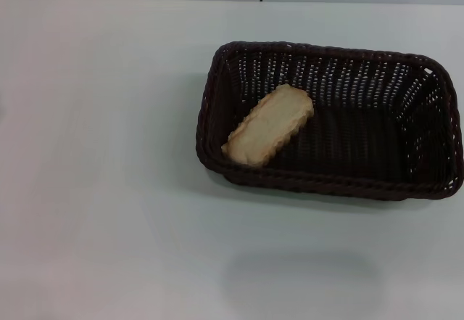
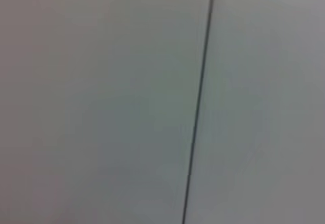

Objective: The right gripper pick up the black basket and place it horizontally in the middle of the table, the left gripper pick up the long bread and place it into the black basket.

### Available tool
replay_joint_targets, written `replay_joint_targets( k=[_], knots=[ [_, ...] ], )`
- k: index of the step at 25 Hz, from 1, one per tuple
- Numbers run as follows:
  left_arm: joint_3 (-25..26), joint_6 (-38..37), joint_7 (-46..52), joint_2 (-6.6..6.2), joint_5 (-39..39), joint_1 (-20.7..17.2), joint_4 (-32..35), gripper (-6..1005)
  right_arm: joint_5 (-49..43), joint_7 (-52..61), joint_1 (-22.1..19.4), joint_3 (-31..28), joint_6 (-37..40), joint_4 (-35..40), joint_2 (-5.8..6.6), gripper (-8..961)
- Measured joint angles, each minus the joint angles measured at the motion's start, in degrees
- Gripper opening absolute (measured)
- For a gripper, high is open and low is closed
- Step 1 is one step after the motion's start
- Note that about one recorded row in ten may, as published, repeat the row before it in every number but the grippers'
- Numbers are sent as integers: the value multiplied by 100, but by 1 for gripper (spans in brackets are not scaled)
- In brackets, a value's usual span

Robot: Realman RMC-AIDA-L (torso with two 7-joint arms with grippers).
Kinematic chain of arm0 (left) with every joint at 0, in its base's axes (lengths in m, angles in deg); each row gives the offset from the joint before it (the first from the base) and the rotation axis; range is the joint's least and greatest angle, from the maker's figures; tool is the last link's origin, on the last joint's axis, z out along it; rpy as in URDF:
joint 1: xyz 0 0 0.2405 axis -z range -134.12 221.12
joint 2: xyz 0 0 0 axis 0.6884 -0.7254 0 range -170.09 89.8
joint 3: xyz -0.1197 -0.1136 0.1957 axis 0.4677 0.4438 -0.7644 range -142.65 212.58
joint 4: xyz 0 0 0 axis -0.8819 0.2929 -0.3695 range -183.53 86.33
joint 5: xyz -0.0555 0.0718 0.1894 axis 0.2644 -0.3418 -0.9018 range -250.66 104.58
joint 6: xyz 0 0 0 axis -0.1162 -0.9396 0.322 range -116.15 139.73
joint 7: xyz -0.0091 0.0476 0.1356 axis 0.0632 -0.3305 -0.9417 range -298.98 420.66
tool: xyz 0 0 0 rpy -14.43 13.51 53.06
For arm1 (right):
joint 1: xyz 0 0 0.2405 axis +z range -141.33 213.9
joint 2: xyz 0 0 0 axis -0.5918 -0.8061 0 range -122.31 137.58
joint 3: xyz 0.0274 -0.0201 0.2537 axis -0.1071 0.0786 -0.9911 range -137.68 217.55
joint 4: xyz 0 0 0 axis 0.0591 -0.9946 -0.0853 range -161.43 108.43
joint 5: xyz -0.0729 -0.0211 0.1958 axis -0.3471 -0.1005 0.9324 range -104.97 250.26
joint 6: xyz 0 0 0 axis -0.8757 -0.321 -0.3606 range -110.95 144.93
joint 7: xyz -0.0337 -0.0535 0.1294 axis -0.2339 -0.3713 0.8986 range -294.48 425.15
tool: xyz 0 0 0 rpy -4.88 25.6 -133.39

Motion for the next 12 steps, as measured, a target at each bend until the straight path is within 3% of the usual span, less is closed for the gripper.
replay_joint_targets(
  k=[3, 4, 6, 9, 10, 11, 12],
  knots=[
    [210, -192, -188, 3, 303, 26, -215, 810, -392, 148, -7, 27, 72, 58, -9, 479],
    [630, -581, -617, 6, 951, 127, -782, 810, -558, 224, -17, 33, 115, 71, -8, 478],
    [825, -774, -866, 7, 1215, 164, -1062, 810, -954, 469, -30, 36, 155, 92, -7, 478],
    [978, -915, -1051, 9, 1401, 192, -1270, 809, -1866, 1220, 46, 61, 6, 55, 4, 477],
    [1373, -1235, -1671, 27, 1805, 210, -1747, 809, -2177, 1502, 96, 75, -85, 7, 5, 477],
    [1487, -1332, -1938, 33, 1931, 217, -1889, 809, -2864, 1976, 213, 121, -400, -145, 6, 477],
    [1487, -1332, -1938, 33, 1931, 217, -1889, 809, -2864, 1976, 213, 121, -400, -145, 6, 477]
  ],
)
